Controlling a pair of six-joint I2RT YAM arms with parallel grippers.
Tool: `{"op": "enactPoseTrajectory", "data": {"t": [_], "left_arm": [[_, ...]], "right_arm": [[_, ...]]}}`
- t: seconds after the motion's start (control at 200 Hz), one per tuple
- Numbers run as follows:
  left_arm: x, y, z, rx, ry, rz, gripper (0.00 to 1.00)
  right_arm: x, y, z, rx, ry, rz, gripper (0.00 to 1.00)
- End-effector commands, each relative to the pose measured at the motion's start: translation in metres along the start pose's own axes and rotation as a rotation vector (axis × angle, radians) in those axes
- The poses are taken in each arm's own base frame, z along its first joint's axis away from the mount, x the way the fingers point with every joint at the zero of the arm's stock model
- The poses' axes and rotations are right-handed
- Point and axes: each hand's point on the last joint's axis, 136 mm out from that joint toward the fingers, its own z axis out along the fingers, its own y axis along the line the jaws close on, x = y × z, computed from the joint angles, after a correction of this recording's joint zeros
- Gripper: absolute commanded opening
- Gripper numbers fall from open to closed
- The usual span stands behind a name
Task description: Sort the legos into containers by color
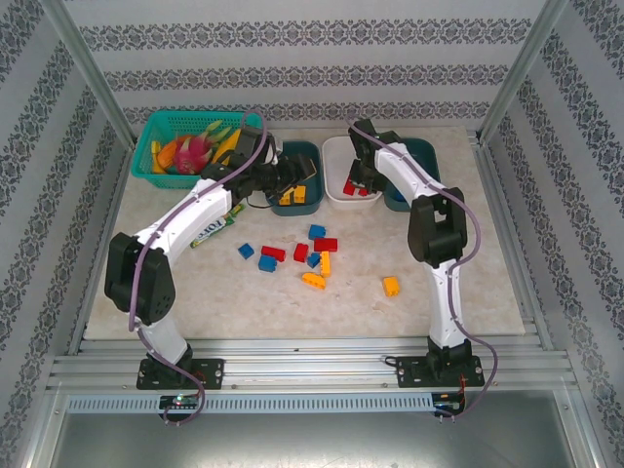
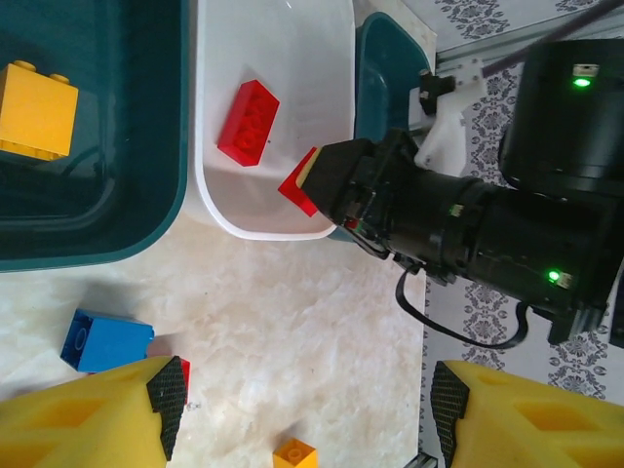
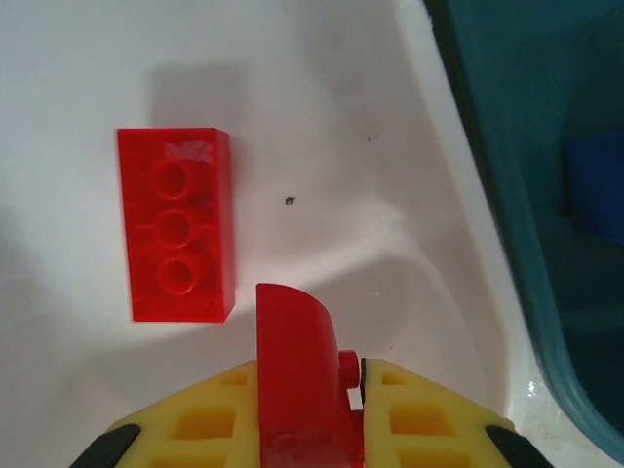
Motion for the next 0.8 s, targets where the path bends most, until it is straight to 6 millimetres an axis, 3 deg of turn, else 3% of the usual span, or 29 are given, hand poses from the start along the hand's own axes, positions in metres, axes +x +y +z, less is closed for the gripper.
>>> {"op": "enactPoseTrajectory", "data": {"t": [0.0,0.1,0.23,0.36,0.525,0.605,0.664,0.729,0.794], "left_arm": [[-0.007,-0.012,0.0,0.045,-0.01,0.023,0.7],[-0.003,-0.008,-0.002,0.033,-0.005,0.021,0.7],[0.003,-0.001,-0.009,0.016,-0.002,0.013,0.7],[0.009,0.002,-0.019,0.0,-0.001,0.0,0.7],[0.028,0.013,-0.032,-0.037,0.022,-0.02,0.69],[0.046,0.023,-0.036,-0.082,0.062,0.003,0.69],[0.062,0.032,-0.037,-0.122,0.103,0.038,0.69],[0.086,0.044,-0.036,-0.176,0.16,0.078,0.68],[0.11,0.059,-0.034,-0.218,0.215,0.08,0.68]], "right_arm": [[-0.001,-0.001,0.005,0.016,0.03,-0.007,0.23],[-0.003,0.005,0.005,-0.005,0.042,-0.012,0.33],[-0.011,0.012,-0.019,-0.039,0.005,-0.02,0.47],[-0.022,0.016,-0.062,-0.089,-0.07,-0.016,0.54],[-0.023,0.022,-0.13,-0.196,-0.204,-0.068,0.54],[-0.006,0.026,-0.161,-0.275,-0.281,-0.136,0.55],[0.018,0.03,-0.178,-0.351,-0.324,-0.2,0.57],[0.053,0.033,-0.19,-0.45,-0.343,-0.278,0.59],[0.095,0.027,-0.189,-0.542,-0.312,-0.338,0.6]]}}
